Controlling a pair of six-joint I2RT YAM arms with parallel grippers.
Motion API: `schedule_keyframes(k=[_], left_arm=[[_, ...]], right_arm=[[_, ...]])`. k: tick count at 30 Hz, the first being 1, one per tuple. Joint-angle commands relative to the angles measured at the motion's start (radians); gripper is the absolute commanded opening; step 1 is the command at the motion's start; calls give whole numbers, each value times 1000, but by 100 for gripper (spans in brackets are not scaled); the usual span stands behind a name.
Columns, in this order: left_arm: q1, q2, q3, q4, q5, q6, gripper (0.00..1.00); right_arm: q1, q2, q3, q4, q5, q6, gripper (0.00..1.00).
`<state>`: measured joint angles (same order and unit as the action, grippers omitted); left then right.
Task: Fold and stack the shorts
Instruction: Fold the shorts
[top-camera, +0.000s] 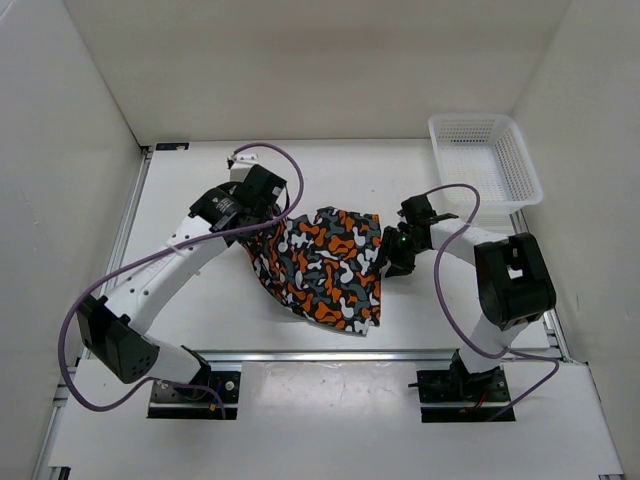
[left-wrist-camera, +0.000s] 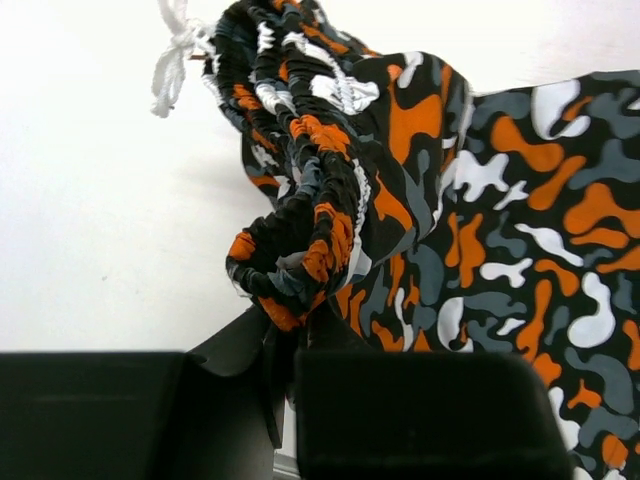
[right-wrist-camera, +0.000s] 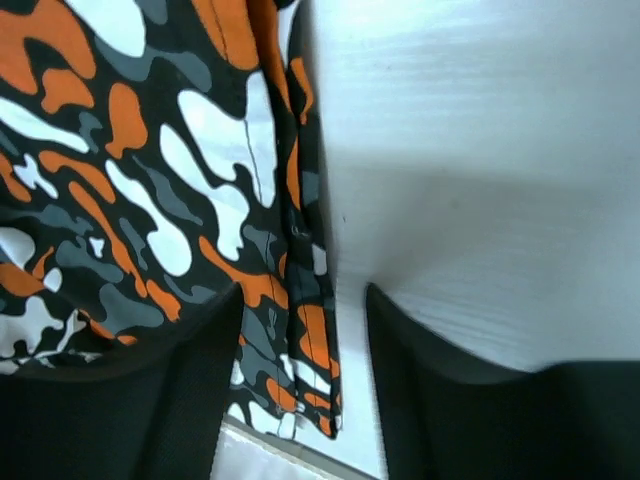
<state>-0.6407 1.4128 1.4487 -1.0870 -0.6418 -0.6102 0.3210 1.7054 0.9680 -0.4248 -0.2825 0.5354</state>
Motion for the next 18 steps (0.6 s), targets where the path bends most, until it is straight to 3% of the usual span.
schedule_keyframes(k=[1, 2, 3, 7, 14, 18], left_arm=[[-34, -23, 53, 73, -16, 65, 11], [-46, -14, 62, 87, -7, 75, 11], [-62, -14, 62, 101, -7, 85, 11], [-181, 34, 90, 171, 4, 144, 11], [-358, 208, 165, 202, 33, 149, 11], [-367, 265, 151, 228, 85, 107, 11]], right_arm=[[4, 48, -21, 60, -23, -31, 50], [4, 62, -22, 69, -23, -31, 42], [4, 71, -22, 69, -23, -31, 28], [4, 112, -22, 89, -38, -11, 2], [-14, 145, -32, 135, -61, 9, 0], [-23, 145, -32, 135, -70, 9, 0]])
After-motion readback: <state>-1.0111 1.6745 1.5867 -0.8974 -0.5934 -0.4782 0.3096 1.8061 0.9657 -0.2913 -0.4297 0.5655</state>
